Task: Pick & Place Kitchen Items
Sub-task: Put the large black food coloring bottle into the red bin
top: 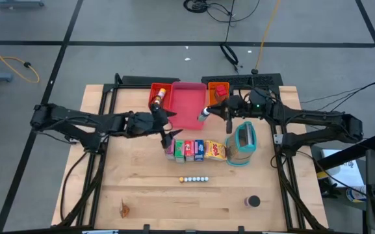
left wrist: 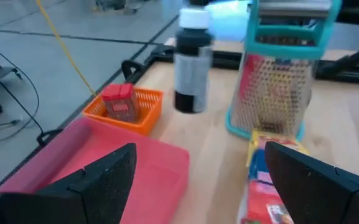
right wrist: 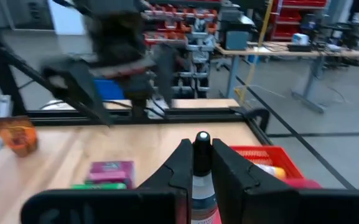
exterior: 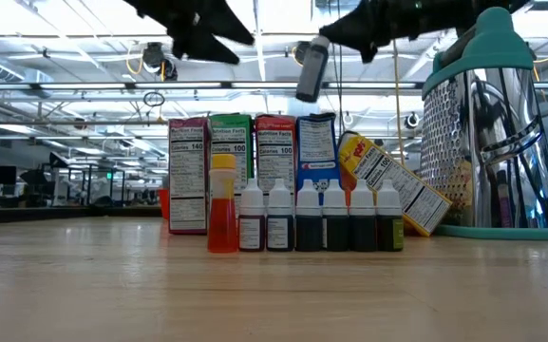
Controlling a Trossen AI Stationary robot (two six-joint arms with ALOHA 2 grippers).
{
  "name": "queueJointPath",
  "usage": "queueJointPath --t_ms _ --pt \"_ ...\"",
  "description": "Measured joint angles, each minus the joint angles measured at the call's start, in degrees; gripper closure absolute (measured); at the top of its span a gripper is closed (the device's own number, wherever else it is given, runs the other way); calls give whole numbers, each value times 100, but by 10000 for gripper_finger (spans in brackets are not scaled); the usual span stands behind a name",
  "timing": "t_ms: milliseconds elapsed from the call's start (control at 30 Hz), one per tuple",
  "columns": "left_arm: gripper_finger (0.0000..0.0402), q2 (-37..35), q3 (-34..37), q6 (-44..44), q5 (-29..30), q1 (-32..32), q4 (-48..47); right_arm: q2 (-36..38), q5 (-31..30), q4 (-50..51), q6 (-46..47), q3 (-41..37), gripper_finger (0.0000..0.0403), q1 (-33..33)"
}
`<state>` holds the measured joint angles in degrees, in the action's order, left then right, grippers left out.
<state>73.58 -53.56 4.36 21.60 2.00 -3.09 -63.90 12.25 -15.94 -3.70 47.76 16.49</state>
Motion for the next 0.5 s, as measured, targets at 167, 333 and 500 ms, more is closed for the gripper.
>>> queueJointPath --t_ms 167,333,500 --pt "50 527 11 -224 -384 -274 912 -150 -6 12 0 213 377 -303" --pt "50 965 7 -393 -732 -507 1841 -317 -16 -167 3 279 377 -473" --pt "50 1308 1 -390 -1212 -664 2557 -498 -17 -395 66 285 377 -509"
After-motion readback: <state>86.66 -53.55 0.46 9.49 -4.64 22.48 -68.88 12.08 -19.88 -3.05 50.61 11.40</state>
